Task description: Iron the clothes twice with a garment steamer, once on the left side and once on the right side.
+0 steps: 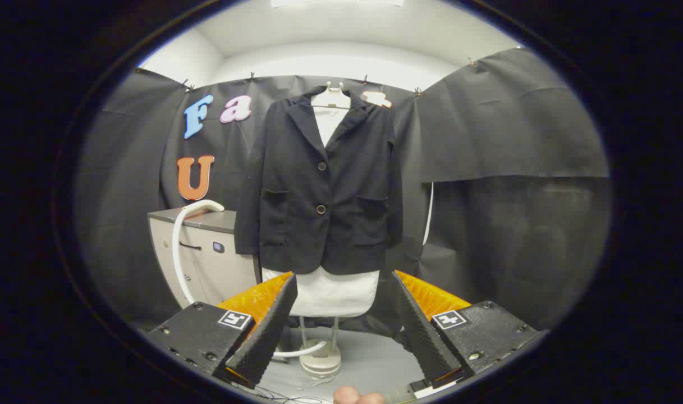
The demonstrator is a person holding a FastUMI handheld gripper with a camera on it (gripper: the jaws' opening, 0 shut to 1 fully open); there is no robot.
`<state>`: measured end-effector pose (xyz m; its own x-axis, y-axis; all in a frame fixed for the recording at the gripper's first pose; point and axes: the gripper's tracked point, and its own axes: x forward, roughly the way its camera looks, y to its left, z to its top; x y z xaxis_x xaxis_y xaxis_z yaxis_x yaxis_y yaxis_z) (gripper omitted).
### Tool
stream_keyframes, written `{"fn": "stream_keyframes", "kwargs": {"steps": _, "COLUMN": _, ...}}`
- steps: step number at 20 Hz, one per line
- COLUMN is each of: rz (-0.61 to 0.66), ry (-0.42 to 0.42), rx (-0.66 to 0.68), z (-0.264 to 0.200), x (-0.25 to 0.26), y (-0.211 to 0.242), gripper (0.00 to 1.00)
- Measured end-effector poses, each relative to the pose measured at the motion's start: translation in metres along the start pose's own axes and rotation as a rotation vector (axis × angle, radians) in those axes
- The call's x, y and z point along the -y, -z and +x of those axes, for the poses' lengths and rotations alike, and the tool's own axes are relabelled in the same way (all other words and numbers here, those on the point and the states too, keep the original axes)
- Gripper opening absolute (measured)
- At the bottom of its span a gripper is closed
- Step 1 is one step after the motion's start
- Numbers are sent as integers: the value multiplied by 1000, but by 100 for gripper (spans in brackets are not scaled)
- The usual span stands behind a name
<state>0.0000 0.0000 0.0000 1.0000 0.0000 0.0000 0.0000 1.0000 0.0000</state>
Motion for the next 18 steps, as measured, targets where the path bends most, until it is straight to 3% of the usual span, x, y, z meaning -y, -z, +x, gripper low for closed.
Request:
{"fn": "stream_keyframes", "kwargs": {"steps": 4, "rz": 32, "ry": -50, "rx": 2, "z": 3, "x": 4, "y": -6, "gripper": 100}}
{"fn": "stream_keyframes", "kwargs": {"steps": 18, "rz": 64, "ry": -92, "rx": 4, "z": 0, "x": 32, "y": -6, "gripper": 100}}
